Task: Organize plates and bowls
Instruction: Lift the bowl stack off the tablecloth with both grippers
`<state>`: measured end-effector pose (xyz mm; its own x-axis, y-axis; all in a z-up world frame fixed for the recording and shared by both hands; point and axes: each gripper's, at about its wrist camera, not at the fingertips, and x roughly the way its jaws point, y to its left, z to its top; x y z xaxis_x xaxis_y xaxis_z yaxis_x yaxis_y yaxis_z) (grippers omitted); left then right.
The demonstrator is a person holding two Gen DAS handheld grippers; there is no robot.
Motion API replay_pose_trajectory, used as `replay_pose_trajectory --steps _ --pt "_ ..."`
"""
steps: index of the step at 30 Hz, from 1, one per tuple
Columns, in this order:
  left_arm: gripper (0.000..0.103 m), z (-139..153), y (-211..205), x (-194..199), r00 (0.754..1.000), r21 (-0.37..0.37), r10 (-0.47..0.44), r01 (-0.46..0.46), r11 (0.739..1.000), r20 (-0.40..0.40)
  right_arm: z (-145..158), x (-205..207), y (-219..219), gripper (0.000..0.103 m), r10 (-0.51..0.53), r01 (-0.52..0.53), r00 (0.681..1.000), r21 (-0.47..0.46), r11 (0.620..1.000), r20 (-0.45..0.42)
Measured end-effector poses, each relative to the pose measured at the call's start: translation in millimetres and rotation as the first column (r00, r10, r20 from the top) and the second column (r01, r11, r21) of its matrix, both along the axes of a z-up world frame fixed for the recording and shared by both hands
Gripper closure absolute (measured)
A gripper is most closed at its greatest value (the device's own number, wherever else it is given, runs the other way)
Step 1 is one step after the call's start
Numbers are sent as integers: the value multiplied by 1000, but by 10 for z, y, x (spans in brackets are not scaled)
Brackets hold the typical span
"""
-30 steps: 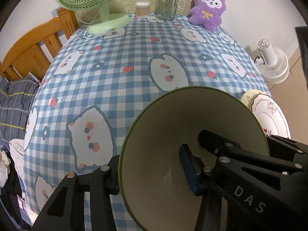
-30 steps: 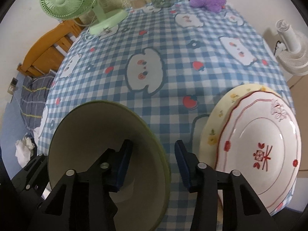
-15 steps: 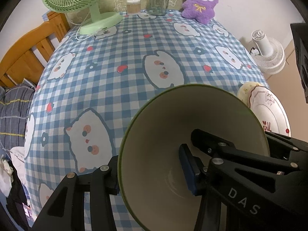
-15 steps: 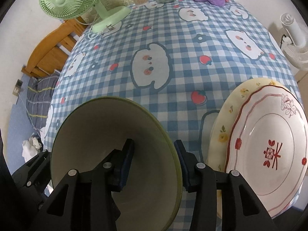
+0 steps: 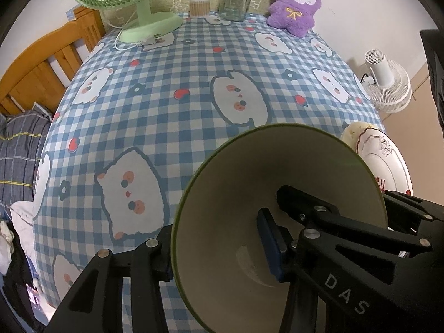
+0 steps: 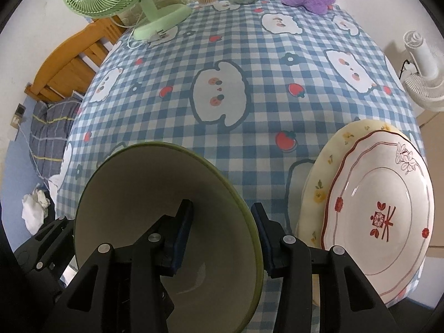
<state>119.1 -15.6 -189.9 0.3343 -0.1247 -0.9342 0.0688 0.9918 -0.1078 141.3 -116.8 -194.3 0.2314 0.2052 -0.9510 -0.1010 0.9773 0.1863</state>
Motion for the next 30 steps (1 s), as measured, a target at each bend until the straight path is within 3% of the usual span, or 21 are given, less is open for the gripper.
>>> replay_pose_trajectory --steps 20,30 --pt "55 616 172 -183 990 3 -88 88 996 109 668 -246 157 56 -93 95 991 -13 995 96" --pt "55 778 -17 -208 985 18 -103 102 995 139 828 -289 -43 55 -111 112 986 1 994 125"
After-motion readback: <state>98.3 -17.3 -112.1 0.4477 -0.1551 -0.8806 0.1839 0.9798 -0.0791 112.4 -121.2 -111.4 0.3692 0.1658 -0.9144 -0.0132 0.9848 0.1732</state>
